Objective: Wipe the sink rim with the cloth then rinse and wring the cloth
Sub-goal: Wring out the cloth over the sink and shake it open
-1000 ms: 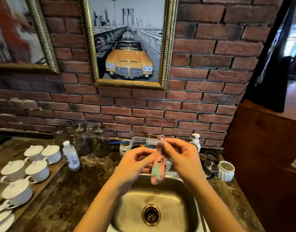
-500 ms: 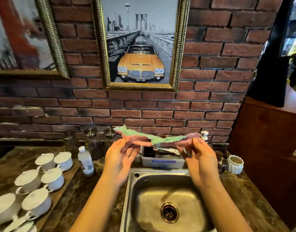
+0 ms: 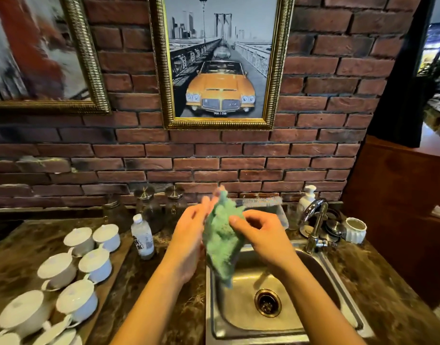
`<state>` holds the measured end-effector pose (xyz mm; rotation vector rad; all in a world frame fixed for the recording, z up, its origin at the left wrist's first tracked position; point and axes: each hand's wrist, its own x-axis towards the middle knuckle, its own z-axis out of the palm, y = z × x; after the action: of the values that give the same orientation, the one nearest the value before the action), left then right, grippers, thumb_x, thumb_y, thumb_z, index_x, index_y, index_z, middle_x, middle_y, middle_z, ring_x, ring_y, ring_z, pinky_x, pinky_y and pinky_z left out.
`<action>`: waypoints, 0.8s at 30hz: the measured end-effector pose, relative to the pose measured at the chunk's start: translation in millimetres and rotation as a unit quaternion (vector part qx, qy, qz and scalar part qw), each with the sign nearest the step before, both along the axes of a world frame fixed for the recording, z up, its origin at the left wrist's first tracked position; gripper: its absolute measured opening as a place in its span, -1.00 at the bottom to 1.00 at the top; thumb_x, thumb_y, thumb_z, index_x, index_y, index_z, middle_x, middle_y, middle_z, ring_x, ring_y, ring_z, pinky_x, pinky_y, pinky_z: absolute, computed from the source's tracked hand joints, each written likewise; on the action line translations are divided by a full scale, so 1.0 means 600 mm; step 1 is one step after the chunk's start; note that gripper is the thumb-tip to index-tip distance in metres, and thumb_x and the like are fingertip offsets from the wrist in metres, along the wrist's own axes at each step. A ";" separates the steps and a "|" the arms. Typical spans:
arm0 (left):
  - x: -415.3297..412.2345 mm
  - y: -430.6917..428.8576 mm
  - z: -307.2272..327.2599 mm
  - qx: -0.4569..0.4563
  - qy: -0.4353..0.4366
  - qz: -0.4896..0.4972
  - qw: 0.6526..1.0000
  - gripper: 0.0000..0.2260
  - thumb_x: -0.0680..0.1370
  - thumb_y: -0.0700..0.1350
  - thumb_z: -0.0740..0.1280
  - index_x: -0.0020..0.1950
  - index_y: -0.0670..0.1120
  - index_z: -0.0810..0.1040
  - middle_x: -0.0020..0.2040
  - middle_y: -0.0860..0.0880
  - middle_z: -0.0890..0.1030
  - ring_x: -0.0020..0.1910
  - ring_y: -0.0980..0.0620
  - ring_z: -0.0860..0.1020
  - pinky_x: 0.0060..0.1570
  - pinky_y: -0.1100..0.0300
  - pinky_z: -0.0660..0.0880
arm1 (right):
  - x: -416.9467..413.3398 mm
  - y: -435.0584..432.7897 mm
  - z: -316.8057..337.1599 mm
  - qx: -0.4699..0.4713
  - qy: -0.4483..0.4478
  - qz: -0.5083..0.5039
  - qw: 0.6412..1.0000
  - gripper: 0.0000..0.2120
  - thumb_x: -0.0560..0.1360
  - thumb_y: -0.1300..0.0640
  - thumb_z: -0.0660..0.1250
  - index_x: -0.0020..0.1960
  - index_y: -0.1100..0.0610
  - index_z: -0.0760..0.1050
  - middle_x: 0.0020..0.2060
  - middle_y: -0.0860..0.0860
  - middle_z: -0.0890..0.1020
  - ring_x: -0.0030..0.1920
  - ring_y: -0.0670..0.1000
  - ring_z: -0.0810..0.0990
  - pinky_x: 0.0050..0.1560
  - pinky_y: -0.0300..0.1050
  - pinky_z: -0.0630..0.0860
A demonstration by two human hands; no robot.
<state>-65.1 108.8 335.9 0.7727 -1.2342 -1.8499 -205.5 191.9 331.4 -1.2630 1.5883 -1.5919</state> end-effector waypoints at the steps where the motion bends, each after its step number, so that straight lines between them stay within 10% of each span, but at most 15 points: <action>1: 0.009 0.001 -0.010 -0.003 -0.021 -0.032 0.999 -0.57 0.48 0.06 0.42 0.27 -0.13 0.52 -0.16 -0.07 0.72 -0.28 0.07 0.68 -0.32 0.24 0.54 | 0.007 -0.002 -0.004 -0.007 -0.025 -0.013 1.000 -0.85 0.57 0.16 0.40 -0.14 0.18 0.67 -0.24 0.22 0.68 -0.20 -0.04 0.57 -0.14 -0.06 0.50; 8: 0.044 -0.001 -0.035 0.096 0.058 0.008 0.994 -0.66 0.53 -0.38 0.35 0.24 -0.08 0.53 -0.31 -0.06 0.69 -0.54 0.17 0.51 -0.52 0.35 0.44 | 0.020 0.000 -0.014 0.008 -0.140 -0.046 0.989 -0.87 0.63 0.17 0.30 0.08 0.23 0.50 -0.25 0.09 0.72 -0.22 0.06 0.66 -0.20 -0.03 0.58; 12: 0.050 -0.011 -0.034 0.126 0.082 0.034 0.988 -0.75 0.55 -0.29 0.36 0.18 -0.04 0.59 -0.16 -0.11 0.72 -0.27 0.06 0.64 -0.28 0.19 0.53 | 0.023 -0.004 -0.018 0.006 -0.167 -0.084 0.982 -0.75 0.58 0.21 0.39 0.21 0.19 0.41 -0.12 0.23 0.74 -0.08 0.25 0.74 -0.03 0.22 0.66; 17: 0.054 0.006 -0.045 0.106 0.024 -0.142 0.984 -0.52 0.47 -0.21 0.45 0.36 0.08 0.53 -0.34 -0.09 0.46 -0.47 0.11 0.33 -0.42 0.29 0.45 | 0.026 -0.010 -0.011 -0.028 -0.214 -0.087 0.973 -0.70 0.56 0.28 0.39 0.20 0.15 0.35 -0.13 0.35 0.68 -0.24 0.14 0.68 -0.25 0.02 0.63; 24: 0.046 0.001 -0.018 0.097 0.015 -0.031 0.995 -0.76 0.51 -0.33 0.36 0.16 -0.14 0.57 -0.39 -0.02 0.63 -0.53 0.14 0.54 -0.49 0.26 0.47 | -0.042 0.012 -0.001 0.061 -0.155 -0.016 0.986 -0.87 0.49 0.23 0.47 0.00 0.13 0.57 -0.28 0.04 0.63 -0.43 -0.14 0.53 -0.44 -0.30 0.42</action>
<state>-37.6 109.5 325.1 0.8168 -1.0808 -2.0464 -230.9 198.8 330.7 -0.8798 1.4875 -1.5942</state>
